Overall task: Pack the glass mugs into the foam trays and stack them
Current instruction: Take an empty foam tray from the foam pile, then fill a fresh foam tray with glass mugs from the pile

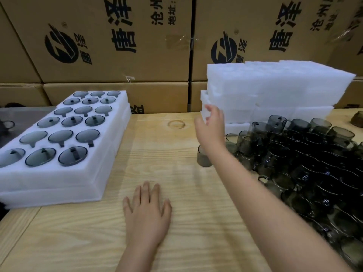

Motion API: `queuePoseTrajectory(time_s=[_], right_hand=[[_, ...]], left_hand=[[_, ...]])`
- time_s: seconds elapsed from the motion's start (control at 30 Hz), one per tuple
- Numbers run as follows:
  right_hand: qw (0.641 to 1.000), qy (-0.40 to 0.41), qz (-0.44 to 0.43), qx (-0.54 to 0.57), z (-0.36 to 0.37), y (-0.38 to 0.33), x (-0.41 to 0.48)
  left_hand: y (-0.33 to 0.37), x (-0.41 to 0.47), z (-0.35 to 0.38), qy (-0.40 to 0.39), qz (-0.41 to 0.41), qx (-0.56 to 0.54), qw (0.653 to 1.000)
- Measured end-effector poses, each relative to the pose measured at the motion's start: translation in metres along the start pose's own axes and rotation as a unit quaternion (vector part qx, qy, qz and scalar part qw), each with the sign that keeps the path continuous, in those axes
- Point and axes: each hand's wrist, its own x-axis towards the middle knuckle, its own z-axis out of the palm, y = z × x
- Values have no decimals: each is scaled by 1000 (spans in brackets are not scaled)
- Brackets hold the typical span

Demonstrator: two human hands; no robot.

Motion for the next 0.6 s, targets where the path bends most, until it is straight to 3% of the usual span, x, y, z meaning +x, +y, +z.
queuePoseTrajectory(time_s=[0.13, 0.33, 0.47, 0.6], right_hand=[[970, 1, -27, -240, -13, -3, 119], [922, -44, -9, -385, -30, 17, 167], [925, -8, -33, -378, -31, 16, 157], [955, 30, -69, -288, -45, -3, 128]], left_hand=[[2, 2, -1, -3, -5, -9, 1000], [4, 6, 0, 6, -7, -6, 1000], [4, 3, -1, 14, -8, -27, 1000], [2, 4, 1, 5, -6, -4, 1000]])
